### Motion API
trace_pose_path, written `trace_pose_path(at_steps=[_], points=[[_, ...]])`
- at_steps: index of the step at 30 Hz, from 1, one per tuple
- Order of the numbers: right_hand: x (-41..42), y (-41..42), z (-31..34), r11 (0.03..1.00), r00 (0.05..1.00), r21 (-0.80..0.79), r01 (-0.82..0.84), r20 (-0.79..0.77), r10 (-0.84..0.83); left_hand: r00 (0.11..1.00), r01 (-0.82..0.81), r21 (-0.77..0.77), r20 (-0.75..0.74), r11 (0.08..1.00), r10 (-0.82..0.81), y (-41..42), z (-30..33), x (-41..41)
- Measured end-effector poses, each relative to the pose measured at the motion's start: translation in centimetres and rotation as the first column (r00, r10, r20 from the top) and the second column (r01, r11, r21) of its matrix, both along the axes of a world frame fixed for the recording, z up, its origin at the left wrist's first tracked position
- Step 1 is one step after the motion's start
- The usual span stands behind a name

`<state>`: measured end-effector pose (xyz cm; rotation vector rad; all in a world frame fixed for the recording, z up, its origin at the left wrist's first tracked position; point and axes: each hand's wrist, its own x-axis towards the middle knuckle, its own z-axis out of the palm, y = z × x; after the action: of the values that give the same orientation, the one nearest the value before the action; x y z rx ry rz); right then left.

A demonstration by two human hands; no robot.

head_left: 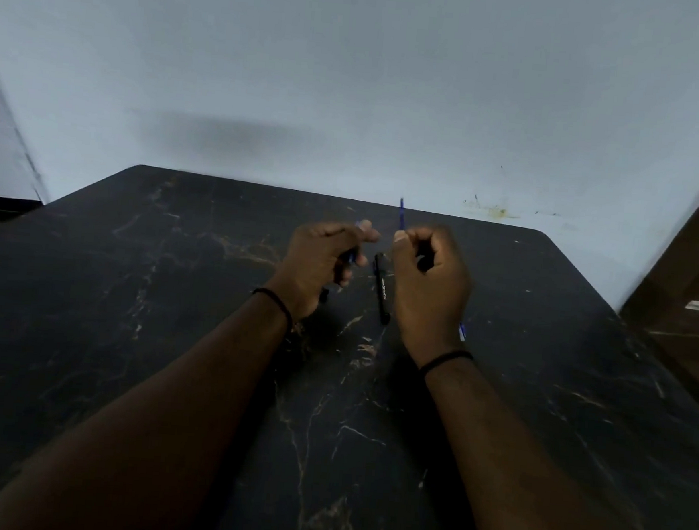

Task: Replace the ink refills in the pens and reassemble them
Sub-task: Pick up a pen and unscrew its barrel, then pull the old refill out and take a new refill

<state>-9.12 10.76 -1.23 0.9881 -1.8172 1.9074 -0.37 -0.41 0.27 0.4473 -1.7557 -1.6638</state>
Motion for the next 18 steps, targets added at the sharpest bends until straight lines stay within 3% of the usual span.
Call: trace_pose_path(at_steps=[5,11,15,18], points=[[0.1,0.1,0.6,0.987,0.995,-0.162,0.010,0.098,0.006,0.963,0.232,-0.100,0.165,0.968,-0.214,1.2,-0.1,0.0],[0.2,0.1,1.0,0.969,0.966,-0.242,-0.048,0.236,0.107,0.944,0.293,-0.155,0.206,0.944,-0.259,1.7,0.3,-0.1],[0.5,0.1,1.1,0.968,0.978,-0.248,-0.026,0.194,0.076,0.950,0.252,-0.187,0.233,0.949,-0.206,1.4,0.3,-0.1],[0.8,0.5,1.7,0.958,0.999,-0.287,-0.015,0.034,0.026,0.949,0.253,-0.195,0.239,0.948,-0.205,1.2,0.0,-0.1]])
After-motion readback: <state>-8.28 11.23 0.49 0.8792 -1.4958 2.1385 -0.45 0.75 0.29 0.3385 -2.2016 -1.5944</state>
